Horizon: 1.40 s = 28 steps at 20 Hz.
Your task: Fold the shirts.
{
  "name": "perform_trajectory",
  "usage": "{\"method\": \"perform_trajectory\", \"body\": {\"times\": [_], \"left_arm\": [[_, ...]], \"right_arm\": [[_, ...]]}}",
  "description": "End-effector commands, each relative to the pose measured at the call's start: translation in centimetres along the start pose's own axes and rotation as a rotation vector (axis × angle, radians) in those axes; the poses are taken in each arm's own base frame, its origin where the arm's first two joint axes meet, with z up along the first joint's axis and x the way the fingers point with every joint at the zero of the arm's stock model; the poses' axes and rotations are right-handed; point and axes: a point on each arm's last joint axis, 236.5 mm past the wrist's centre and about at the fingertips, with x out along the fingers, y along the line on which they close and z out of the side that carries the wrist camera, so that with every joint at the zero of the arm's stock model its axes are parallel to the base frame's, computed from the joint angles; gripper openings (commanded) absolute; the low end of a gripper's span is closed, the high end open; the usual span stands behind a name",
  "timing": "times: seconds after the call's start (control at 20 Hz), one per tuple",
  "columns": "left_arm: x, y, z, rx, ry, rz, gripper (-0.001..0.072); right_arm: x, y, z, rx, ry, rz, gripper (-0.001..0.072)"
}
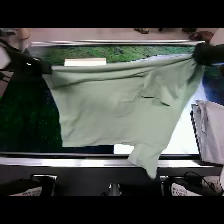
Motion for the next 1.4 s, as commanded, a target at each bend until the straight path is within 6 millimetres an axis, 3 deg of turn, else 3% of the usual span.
{"method": "perform_trajectory", "body": {"times": [0.0,0.1,0.2,0.25,0.3,0.35,0.45,0.55,0.6,0.65,0.7,0.85,1.0,1.15,1.35], "left_arm": [[11.9,-2.2,-5.8,0.008,0.299,-0.017,0.0026],[15.3,-4.5,-9.1,-0.056,0.433,-0.077,0.0026],[16.8,-7.2,-10.9,-0.132,0.518,-0.175,0.0027],[16.8,-7.8,-11.1,-0.154,0.532,-0.218,0.0063],[16.6,-7.9,-10.8,-0.136,0.528,-0.262,0.0358],[15.9,-7.4,-10.8,-0.080,0.528,-0.303,0.0710],[14.2,-4.1,-11.9,-0.063,0.587,-0.297,0.0720],[12.8,-0.8,-13.7,-0.123,0.640,-0.287,0.0713],[12.2,0.1,-15.5,-0.163,0.670,-0.297,0.0653],[11.7,0.3,-18.1,-0.207,0.709,-0.328,0.0601],[11.4,0.0,-20.7,-0.251,0.738,-0.364,0.0601],[11.2,-2.3,-27.8,-0.429,0.749,-0.460,0.0621],[11.3,-5.0,-32.0,-0.493,0.782,-0.522,0.0620],[11.8,-6.9,-32.9,-0.511,0.777,-0.546,0.0619],[13.1,-8.1,-31.8,-0.532,0.720,-0.528,0.0611]], "right_arm": [[11.6,0.6,-6.2,0.247,0.286,0.136,0.0029],[15.1,1.6,-10.0,0.371,0.438,0.178,0.0030],[17.2,2.5,-11.7,0.385,0.486,0.178,0.0054],[17.7,3.1,-11.5,0.372,0.469,0.184,0.0200],[17.4,3.4,-11.2,0.348,0.463,0.193,0.0415],[16.5,3.3,-11.2,0.309,0.470,0.199,0.0467],[13.9,0.4,-12.3,0.241,0.535,0.138,0.0500],[10.9,-4.9,-14.9,0.256,0.660,0.020,0.0487],[9.7,-7.3,-16.6,0.274,0.725,-0.038,0.0482],[8.9,-9.0,-18.3,0.298,0.773,-0.078,0.0412],[8.2,-9.9,-20.0,0.327,0.819,-0.094,0.0389],[8.0,-9.2,-23.6,0.358,0.880,-0.045,0.0389],[8.3,-7.8,-25.0,0.376,0.909,0.024,0.0390],[8.3,-7.9,-25.1,0.367,0.912,0.023,0.0390],[8.0,-9.5,-25.6,0.336,0.926,-0.042,0.0393]]}}
